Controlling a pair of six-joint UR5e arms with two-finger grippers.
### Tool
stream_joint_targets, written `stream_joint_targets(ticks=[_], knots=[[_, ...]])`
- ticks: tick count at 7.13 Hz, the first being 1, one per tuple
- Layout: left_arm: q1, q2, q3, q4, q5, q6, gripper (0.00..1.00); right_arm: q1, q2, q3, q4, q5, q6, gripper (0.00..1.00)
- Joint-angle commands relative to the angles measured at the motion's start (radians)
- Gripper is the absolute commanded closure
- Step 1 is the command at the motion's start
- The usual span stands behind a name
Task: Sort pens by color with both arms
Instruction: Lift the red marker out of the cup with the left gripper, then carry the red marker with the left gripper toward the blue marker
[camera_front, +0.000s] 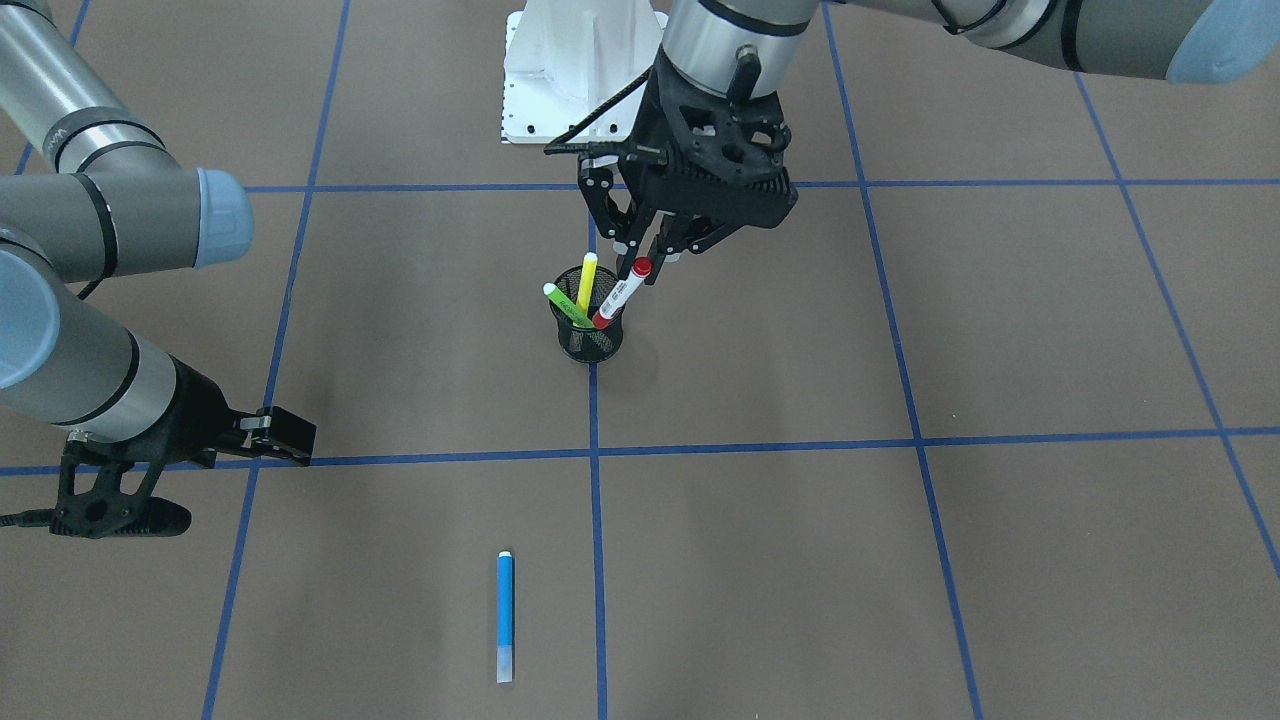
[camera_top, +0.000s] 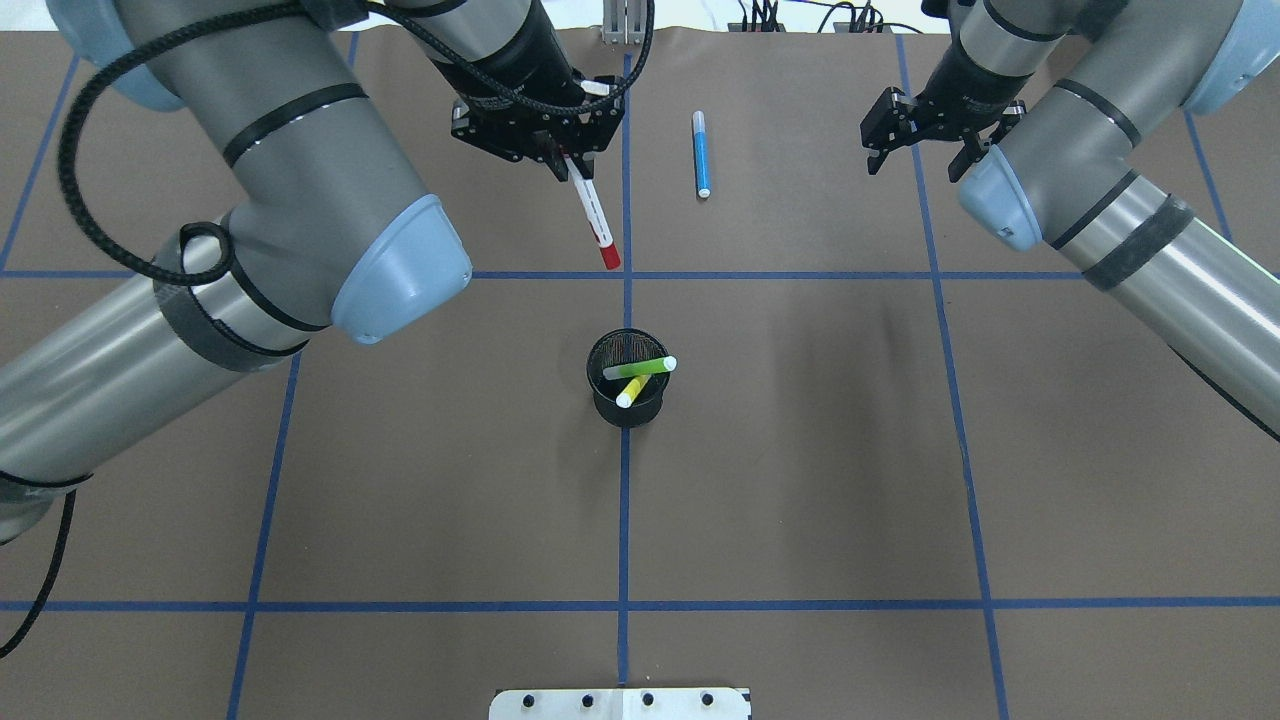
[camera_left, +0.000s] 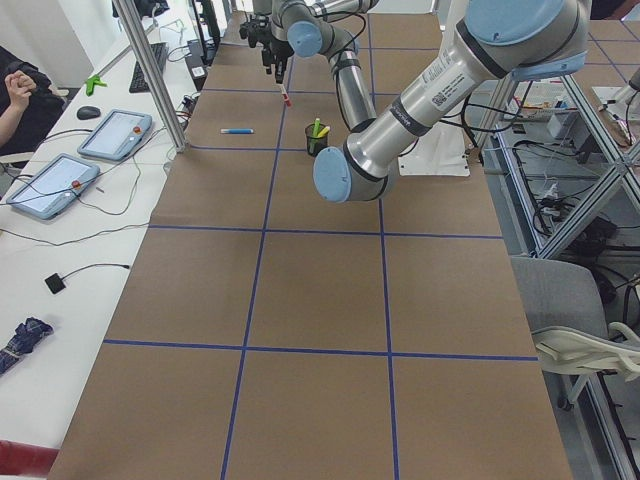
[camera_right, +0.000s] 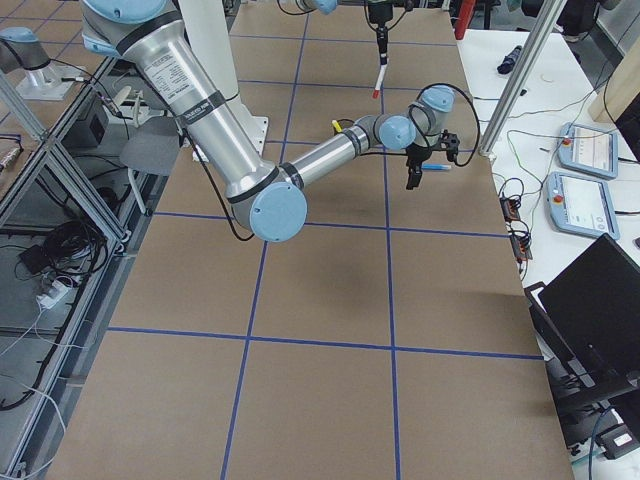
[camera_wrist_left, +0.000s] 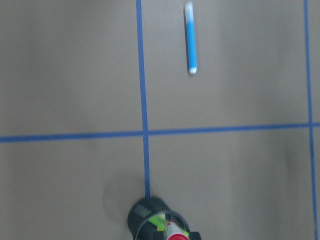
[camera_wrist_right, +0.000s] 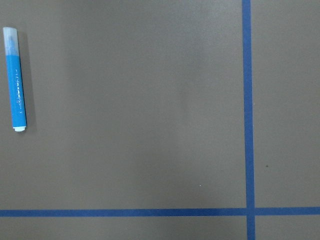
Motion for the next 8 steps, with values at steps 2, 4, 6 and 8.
stream_joint_targets(ticks=[2,4,6,8], knots=[[0.003,0.021,0.065,-0.279,0.386,-0.068,1.0,0.017,0.001,0.019,0.005,-0.003,0.0,0.0],[0.117,0.081,0.236,-0.615,0.744,-0.152,1.0,0.027,0.006,0.027,0.002,-0.006,0.006,0.0],[0.2,0.057,0.425,-0.772,1.008,-0.163,1.0,0.033,0.006,0.027,0.005,-0.006,-0.002,0.0],[0.234,0.026,0.589,-0.845,1.184,-0.171,1.0,0.036,0.009,0.024,0.006,-0.006,-0.002,0.0]])
